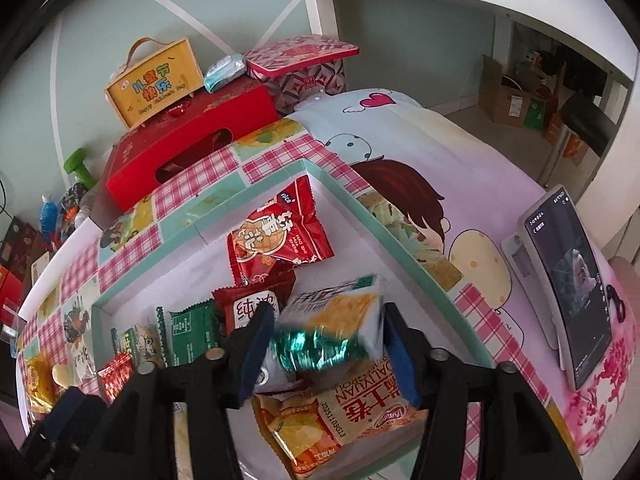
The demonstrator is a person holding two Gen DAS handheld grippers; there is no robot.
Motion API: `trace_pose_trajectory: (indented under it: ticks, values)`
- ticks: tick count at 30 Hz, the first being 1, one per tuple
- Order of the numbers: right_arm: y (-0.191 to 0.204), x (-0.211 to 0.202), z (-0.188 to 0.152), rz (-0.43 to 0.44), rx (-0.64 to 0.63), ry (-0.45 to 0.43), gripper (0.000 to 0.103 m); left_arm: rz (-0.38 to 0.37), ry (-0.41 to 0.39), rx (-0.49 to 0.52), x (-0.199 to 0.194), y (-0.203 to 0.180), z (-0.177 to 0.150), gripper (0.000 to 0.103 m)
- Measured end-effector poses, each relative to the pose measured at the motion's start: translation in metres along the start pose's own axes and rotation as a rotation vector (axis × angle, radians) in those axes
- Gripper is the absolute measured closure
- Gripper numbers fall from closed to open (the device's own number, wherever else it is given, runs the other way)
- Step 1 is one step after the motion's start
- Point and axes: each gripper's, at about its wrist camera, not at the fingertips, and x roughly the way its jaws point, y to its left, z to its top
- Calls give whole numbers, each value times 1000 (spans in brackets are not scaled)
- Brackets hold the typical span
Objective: Organize snacks
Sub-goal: 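Carry both bags into the white tray and open both grippers, then move both tools back toward the remaining snacks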
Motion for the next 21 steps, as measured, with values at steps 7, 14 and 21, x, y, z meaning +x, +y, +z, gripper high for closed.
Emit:
trace_pose_trajectory:
  ticks: [7,14,21]
  values:
    - [13,-7,-5,-7,-48,18,25,107,18,-71,-8,24,5,33]
    - [36,-24,-10,8,-110,-8,22,264,64,-180,-11,65,2,31]
    - [75,-38,-19,76,-194,-27,22,389,55,-241,-26,105,0,31]
